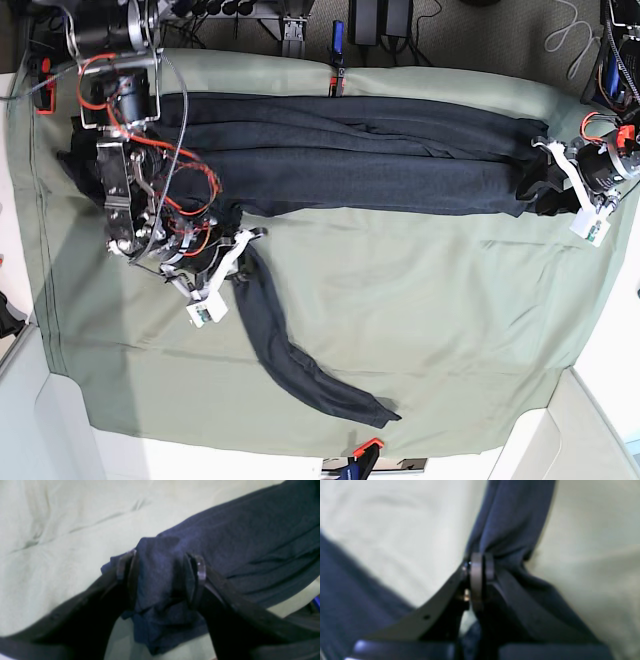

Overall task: Fold the T-shirt properly
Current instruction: 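Grasp the hanging sleeve with the right gripper and lay it onto the body, then grasp the other sleeve with the left gripper and fold it onto the body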

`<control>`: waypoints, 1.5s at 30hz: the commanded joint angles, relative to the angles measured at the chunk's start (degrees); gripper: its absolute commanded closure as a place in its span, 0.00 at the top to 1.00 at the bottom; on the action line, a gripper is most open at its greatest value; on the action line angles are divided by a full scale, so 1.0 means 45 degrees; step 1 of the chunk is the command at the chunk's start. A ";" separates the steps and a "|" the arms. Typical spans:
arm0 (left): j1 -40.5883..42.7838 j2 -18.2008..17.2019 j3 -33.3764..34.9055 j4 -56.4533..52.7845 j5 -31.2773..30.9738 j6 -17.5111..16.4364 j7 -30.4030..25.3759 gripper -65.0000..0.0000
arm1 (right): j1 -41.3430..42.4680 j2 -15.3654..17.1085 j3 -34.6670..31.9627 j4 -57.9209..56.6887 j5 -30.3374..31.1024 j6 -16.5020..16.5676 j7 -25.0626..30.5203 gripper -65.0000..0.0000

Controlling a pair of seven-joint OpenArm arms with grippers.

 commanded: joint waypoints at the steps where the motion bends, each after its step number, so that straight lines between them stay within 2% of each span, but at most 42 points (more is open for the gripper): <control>1: -0.0102 -0.0287 -0.0146 0.0180 -0.0189 -0.0017 -0.0223 0.48 | 0.0087 0.0063 0.0034 0.0797 0.0311 0.0024 0.0092 0.00; 6: -0.0102 -0.0287 -0.0146 0.0180 -0.0223 -0.0017 -0.0219 0.48 | -0.1666 0.0073 0.0034 0.3672 0.1175 0.0214 -0.0874 0.00; 11: -0.0107 -0.0291 -0.0146 0.0180 -0.0947 -0.0017 -0.0175 0.48 | -0.3619 0.0146 0.0034 0.6052 0.2244 0.0408 -0.1894 0.00; 16: -0.0107 -0.0291 -0.0146 0.0180 -0.1768 -0.0017 0.0029 0.48 | -0.5484 0.0359 0.0034 0.7694 0.2652 0.0398 -0.2035 0.00; 19: -0.0112 -0.0287 -0.0146 0.0189 -0.2890 -0.0017 0.0087 0.49 | -0.5999 0.0355 0.0034 0.7898 0.2671 0.0393 -0.2025 0.00; 22: -0.0325 -0.0219 -0.0146 0.0374 -0.3619 -0.0017 0.0063 0.59 | -0.6071 0.0355 0.0034 0.7898 0.2671 0.0223 -0.2006 0.41; 23: -0.0461 -0.0214 -0.0141 0.0466 -0.3682 -0.0017 0.0058 0.60 | -0.6067 0.0355 0.0039 0.7902 0.2667 0.0219 -0.1919 0.52; 24: -0.0602 -0.0214 -0.0141 0.0539 -0.3725 -0.0017 0.0053 0.60 | -0.6062 0.0355 0.0087 0.7922 0.2623 0.0223 -0.1812 0.58; 29: -0.1545 -0.0214 0.0238 0.0670 -0.3706 -0.0017 0.0053 0.60 | -0.6057 0.0350 0.1292 0.8412 0.2424 0.0209 -0.1501 0.59; 32: -0.2404 -0.0068 0.1613 0.0670 -0.2395 -0.0017 -0.0515 0.60 | -0.6033 0.0355 0.2773 0.8524 0.2424 0.0209 -0.1447 0.59; 36: -0.4002 0.1001 0.4192 0.0651 0.0243 -0.0010 -0.1535 0.60 | -0.6042 0.0355 0.4930 0.8519 0.2429 0.0204 -0.1413 0.59; 38: -0.4881 0.1807 0.5260 0.0393 0.1744 0.0797 -0.1792 0.60 | -0.6086 0.0359 0.5829 0.8519 0.2433 0.0175 -0.1433 0.59; 40: -0.5765 0.2676 0.5994 -0.0486 0.3162 0.1224 -0.1977 0.60 | -0.6237 0.0379 0.6475 0.8514 0.2443 0.0117 -0.1530 0.59; 45: -0.7888 0.4789 0.6717 -0.4673 0.3385 0.1443 -0.2050 0.60 | -0.7004 0.0913 0.7038 0.8519 0.2914 0.0117 -0.1520 0.59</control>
